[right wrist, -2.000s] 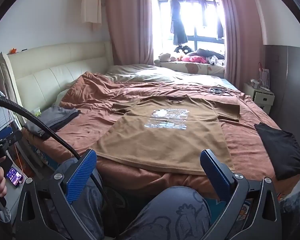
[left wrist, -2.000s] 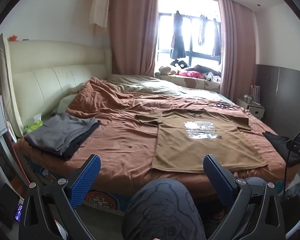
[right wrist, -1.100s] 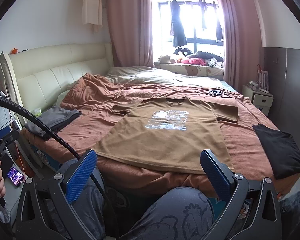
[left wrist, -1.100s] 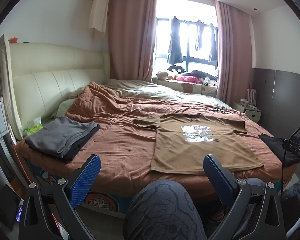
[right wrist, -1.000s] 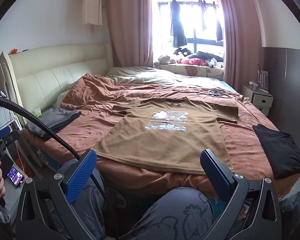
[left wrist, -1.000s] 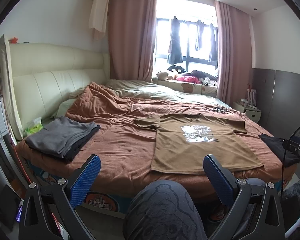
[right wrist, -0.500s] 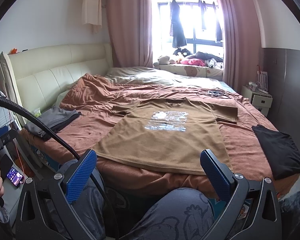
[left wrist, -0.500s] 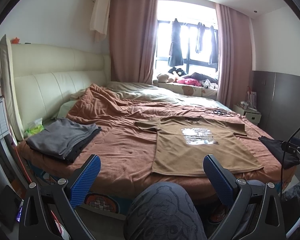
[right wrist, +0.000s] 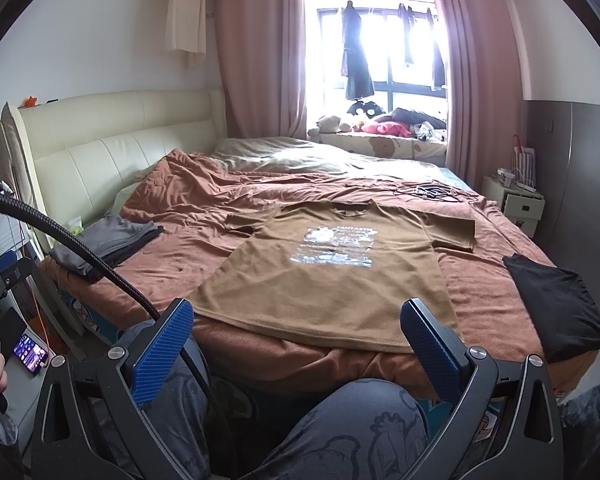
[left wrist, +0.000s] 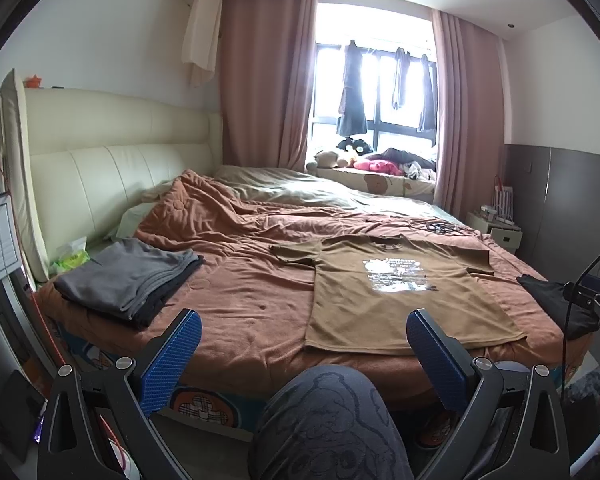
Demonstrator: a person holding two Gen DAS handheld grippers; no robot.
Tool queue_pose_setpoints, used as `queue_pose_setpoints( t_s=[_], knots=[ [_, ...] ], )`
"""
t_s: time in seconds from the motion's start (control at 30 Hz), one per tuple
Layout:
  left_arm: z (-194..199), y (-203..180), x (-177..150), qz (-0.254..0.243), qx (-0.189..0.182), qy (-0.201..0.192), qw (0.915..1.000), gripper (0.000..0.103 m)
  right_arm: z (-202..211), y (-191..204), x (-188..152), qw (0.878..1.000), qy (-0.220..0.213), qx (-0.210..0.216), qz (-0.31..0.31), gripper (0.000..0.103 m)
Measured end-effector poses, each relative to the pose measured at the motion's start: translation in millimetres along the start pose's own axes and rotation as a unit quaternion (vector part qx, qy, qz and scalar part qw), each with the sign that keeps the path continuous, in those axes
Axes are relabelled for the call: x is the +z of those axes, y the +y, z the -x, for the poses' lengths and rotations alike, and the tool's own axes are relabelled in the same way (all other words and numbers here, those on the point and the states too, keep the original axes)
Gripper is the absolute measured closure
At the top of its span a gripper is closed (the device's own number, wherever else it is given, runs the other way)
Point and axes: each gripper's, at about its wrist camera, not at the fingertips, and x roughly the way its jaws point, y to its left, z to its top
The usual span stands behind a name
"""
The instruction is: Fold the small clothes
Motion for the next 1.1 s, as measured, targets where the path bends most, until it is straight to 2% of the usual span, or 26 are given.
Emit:
queue_pose_setpoints(
  t_s=[0.6,1.1],
  knots=[
    [1.3,0.0,-0.2,0.0,-0.001,-0.002,1.0,0.0,2.2,2.7,-1.5,1.0,-0.004,-0.002,0.0,0.0],
    [6.9,4.4,6.3,0.004,-0.017,0.002,0.9998,0.0,4.8,3.9,3.6,1.0,-0.003,-0.004,-0.003,0.0]
  ],
)
